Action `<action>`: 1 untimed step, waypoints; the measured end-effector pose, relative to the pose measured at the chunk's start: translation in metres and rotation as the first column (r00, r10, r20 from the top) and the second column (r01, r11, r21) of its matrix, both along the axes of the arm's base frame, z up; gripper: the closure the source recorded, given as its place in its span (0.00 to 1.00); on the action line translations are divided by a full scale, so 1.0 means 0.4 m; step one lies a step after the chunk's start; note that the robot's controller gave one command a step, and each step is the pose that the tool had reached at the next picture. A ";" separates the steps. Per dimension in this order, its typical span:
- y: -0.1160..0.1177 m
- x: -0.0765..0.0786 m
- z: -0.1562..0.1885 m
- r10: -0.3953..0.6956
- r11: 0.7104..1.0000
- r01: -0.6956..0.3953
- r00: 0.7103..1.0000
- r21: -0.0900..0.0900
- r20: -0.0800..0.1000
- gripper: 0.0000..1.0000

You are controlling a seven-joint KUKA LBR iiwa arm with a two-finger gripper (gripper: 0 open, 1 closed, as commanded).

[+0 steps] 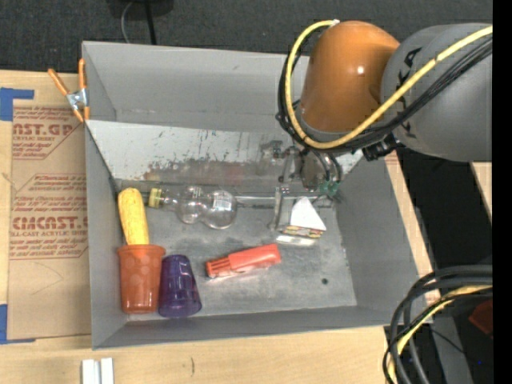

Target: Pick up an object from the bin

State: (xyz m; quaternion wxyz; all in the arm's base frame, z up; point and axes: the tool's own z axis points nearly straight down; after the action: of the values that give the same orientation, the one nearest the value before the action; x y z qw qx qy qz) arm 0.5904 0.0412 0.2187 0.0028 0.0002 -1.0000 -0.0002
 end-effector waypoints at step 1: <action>0.000 0.004 0.013 -0.001 1.000 0.001 1.000 0.001 0.008 0.00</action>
Offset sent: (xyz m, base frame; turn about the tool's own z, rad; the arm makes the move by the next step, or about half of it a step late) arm -0.0675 -0.0090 -0.1487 -0.2608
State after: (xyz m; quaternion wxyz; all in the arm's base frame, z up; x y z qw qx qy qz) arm 0.5918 0.0411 0.2238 -0.0012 -0.0001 -1.0000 -0.0005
